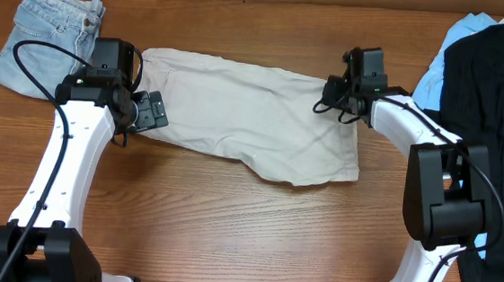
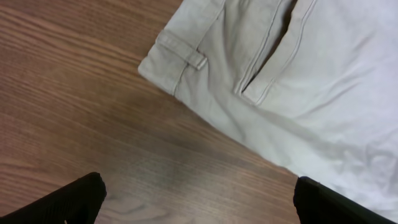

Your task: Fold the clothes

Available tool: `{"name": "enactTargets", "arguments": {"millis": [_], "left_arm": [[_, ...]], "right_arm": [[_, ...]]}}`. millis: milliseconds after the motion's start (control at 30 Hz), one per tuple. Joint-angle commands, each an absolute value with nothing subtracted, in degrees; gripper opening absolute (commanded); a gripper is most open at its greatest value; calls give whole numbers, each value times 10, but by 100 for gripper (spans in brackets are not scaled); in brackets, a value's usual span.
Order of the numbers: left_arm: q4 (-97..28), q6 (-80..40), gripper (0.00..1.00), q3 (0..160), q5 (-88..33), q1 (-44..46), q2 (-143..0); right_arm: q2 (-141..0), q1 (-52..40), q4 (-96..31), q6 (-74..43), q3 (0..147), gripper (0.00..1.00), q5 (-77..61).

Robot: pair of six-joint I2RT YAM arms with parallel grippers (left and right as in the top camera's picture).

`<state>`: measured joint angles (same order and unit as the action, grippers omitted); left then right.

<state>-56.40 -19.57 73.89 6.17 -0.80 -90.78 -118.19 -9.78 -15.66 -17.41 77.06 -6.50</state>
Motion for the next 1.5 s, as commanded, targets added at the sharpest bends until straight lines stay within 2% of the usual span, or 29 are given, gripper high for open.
{"name": "enactTargets", "arguments": {"millis": [0, 200, 267, 433, 533, 733, 933, 1267, 1467], "left_arm": [[-572, -201, 100, 747, 61, -7, -900], [-579, -145, 100, 750, 66, -8, -900], [-580, -145, 100, 752, 65, -13, -900], [-562, -136, 100, 752, 51, -56, -900], [-522, -70, 100, 752, -3, -95, -903], [-477, 23, 100, 752, -51, -149, -936], [-412, 50, 100, 752, -130, -176, -1019], [-350, 76, 100, 752, -139, -176, -1111], [-319, 112, 100, 752, -225, -176, -1153]], "right_arm": [[-1183, -95, -147, -198, 801, 5, -47], [-1175, -93, -271, -178, 877, 4, -25], [-1161, -93, -326, -171, 912, 9, -26], [-1104, -93, -448, -165, 976, 31, -27], [-1071, -94, -508, -160, 981, 52, -35], [-1061, -94, -610, -117, 978, 70, -92], [-1061, -94, -641, -117, 975, 72, -91], [-1061, -94, -648, -117, 975, 76, -91], [-1061, -94, -644, -117, 975, 76, -91]]}}
